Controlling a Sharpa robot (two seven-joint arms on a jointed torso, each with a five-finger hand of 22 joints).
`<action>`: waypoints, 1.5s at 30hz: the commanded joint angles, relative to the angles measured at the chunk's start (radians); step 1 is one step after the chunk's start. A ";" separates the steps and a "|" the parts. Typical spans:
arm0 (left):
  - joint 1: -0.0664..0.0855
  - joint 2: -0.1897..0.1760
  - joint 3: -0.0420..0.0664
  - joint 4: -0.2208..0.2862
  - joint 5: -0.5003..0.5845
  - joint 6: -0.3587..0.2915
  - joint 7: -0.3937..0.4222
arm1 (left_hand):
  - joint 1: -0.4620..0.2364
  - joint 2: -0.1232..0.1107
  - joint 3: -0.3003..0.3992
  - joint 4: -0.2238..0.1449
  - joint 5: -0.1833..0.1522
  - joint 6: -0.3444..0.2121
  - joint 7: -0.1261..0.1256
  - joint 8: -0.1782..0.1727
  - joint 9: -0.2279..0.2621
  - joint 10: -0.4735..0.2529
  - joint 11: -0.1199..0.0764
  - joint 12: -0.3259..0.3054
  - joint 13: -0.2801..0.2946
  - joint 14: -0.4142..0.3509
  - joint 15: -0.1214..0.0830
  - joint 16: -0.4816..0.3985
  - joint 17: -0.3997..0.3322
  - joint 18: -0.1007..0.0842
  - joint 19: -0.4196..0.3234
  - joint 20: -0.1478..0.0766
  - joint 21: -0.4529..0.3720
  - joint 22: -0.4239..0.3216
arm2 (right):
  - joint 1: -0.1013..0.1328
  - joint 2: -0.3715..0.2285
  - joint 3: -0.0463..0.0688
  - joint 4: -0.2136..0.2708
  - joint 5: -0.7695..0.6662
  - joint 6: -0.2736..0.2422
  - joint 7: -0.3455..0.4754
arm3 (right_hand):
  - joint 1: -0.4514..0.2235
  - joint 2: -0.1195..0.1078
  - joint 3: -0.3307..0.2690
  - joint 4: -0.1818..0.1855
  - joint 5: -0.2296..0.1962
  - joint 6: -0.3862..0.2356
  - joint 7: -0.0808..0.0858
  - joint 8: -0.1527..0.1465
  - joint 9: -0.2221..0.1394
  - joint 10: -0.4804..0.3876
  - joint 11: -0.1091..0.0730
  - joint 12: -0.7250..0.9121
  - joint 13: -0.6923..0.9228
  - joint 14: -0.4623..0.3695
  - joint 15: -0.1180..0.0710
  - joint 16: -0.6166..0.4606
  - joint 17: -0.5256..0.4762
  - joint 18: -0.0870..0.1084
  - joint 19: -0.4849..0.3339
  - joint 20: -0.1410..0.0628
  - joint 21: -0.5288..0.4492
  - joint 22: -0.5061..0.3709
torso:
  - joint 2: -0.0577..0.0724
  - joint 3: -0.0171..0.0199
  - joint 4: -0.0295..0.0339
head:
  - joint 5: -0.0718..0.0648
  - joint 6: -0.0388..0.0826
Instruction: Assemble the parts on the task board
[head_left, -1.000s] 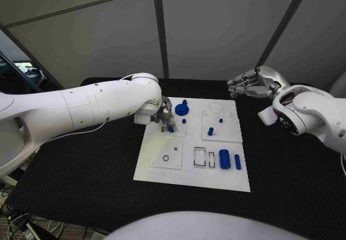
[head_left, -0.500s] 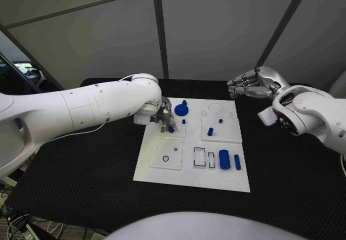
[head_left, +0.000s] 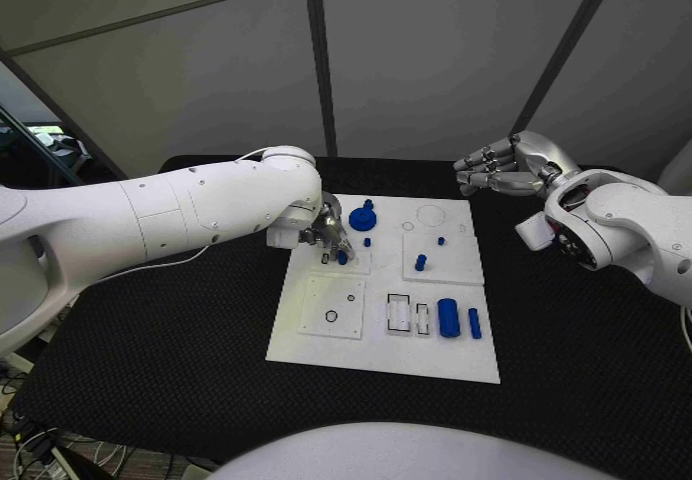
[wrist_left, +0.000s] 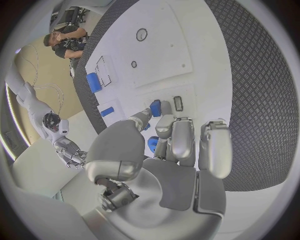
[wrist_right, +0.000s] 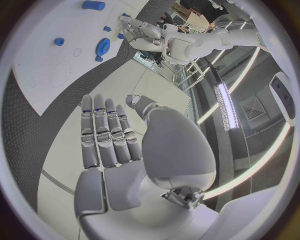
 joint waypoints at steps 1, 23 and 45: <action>0.000 0.000 -0.001 -0.001 -0.011 0.015 -0.010 | -0.012 0.001 -0.013 0.004 -0.003 0.007 -0.001 -0.006 -0.001 0.007 0.003 0.004 0.002 0.050 -0.003 0.005 0.048 -0.026 0.043 0.005 0.007 0.123 | 0.002 -0.001 0.001 0.002 0.003 0.002 0.005 | -0.004 -0.002 0.003 0.000 0.003 -0.007 0.003 0.006 0.002 -0.008 0.002 0.006 -0.001 -0.007 0.000 -0.003 -0.001 0.001 0.005 0.001 -0.006 -0.001 | 0.000 0.0000 0.0004 | 0.000 -0.001; 0.000 -0.020 0.000 0.026 -0.012 -0.003 -0.009 | -0.043 -0.005 -0.063 0.030 -0.003 0.011 -0.003 -0.008 -0.001 0.006 0.001 0.003 0.000 0.050 -0.004 0.005 0.048 -0.025 0.042 0.004 0.003 0.120 | 0.002 0.002 0.001 -0.002 0.003 0.007 0.006 | -0.011 -0.004 0.000 0.004 0.003 -0.009 0.004 0.006 0.001 -0.010 0.003 0.006 -0.001 -0.011 0.002 -0.004 -0.004 0.001 0.006 0.002 -0.012 -0.005 | -0.001 -0.0004 0.0003 | 0.000 0.001; 0.036 -0.078 0.168 0.051 -0.034 -0.044 0.006 | 0.059 0.010 -0.239 0.062 0.000 -0.079 0.048 -0.118 -0.091 -0.127 0.045 -0.139 -0.163 0.023 0.030 -0.058 0.008 0.003 -0.017 0.031 -0.119 0.004 | 0.002 0.014 0.001 -0.032 -0.002 0.012 0.008 | -0.012 -0.004 -0.001 0.006 0.003 -0.009 0.004 0.006 0.001 -0.010 0.003 0.006 -0.001 -0.011 0.002 -0.004 -0.005 0.001 0.006 0.003 -0.013 -0.006 | -0.001 -0.0007 0.0017 | 0.003 0.023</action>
